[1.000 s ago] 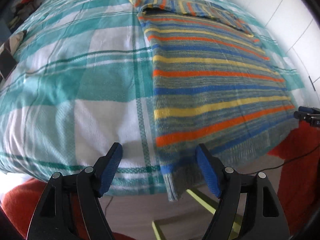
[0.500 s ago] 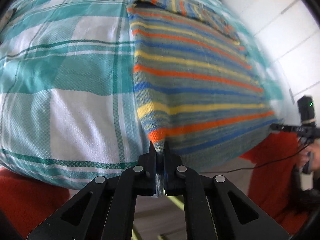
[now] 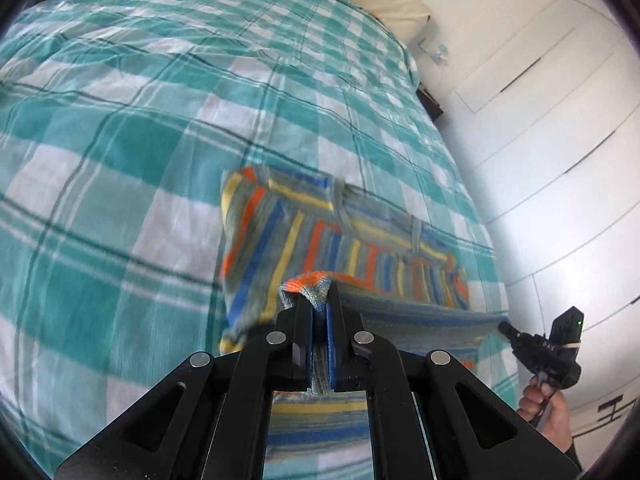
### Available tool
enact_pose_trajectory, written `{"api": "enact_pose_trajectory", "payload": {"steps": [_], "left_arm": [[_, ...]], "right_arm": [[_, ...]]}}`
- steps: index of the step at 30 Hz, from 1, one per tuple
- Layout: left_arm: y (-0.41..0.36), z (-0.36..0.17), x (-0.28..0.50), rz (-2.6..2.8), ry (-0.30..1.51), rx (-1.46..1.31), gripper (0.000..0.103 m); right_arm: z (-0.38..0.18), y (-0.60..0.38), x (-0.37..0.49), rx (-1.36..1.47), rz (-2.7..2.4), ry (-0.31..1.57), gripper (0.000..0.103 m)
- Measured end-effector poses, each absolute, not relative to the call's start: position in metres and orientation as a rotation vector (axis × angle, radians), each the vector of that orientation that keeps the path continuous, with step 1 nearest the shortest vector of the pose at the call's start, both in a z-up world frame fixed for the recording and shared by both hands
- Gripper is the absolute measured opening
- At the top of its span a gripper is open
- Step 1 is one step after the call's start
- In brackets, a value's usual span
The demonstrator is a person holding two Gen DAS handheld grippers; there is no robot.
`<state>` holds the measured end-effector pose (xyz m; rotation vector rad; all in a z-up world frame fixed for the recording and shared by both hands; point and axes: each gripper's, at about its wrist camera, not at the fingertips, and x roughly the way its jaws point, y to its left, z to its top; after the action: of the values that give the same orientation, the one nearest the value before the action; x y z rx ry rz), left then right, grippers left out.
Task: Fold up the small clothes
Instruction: 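Lift the hem with both tools and fold it toward the collar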
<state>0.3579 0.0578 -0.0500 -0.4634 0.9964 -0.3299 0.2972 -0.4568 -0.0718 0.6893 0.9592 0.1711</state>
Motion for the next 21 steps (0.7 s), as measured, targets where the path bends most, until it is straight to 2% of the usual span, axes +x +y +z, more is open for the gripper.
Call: {"api": "enact_pose_trajectory", "payload": {"steps": [6,11,14,15,16,17,18,21], "left_arm": [[0.049,-0.086,0.43,-0.282,1.074,-0.456,0.003],[0.053,-0.104,0.463,-0.258,1.092,-0.468,0.003],[0.064,-0.112,0.484,-0.195,1.089,-0.547,0.009],[0.073,-0.111,0.489,-0.164,1.059,-0.601,0.019],[0.081,-0.108,0.491,-0.142,1.025,-0.634,0.035],[0.089,-0.101,0.492,-0.112,0.978,-0.656,0.042],[0.096,-0.094,0.491,-0.092,0.942,-0.661,0.05],[0.105,-0.074,0.482,-0.099,0.894,-0.625,0.059]], "right_arm": [[-0.098,-0.466,0.391,0.687,0.139,1.036,0.005],[-0.122,-0.471,0.43,0.685,0.156,1.069,0.006],[-0.138,-0.478,0.451,0.777,0.157,1.046,0.01],[-0.138,-0.484,0.453,0.82,0.136,0.999,0.014],[-0.134,-0.491,0.453,0.857,0.125,0.946,0.017],[-0.128,-0.498,0.451,0.88,0.103,0.894,0.023],[-0.123,-0.501,0.45,0.881,0.09,0.868,0.023],[-0.099,-0.497,0.443,0.764,0.12,0.855,0.023]]}}
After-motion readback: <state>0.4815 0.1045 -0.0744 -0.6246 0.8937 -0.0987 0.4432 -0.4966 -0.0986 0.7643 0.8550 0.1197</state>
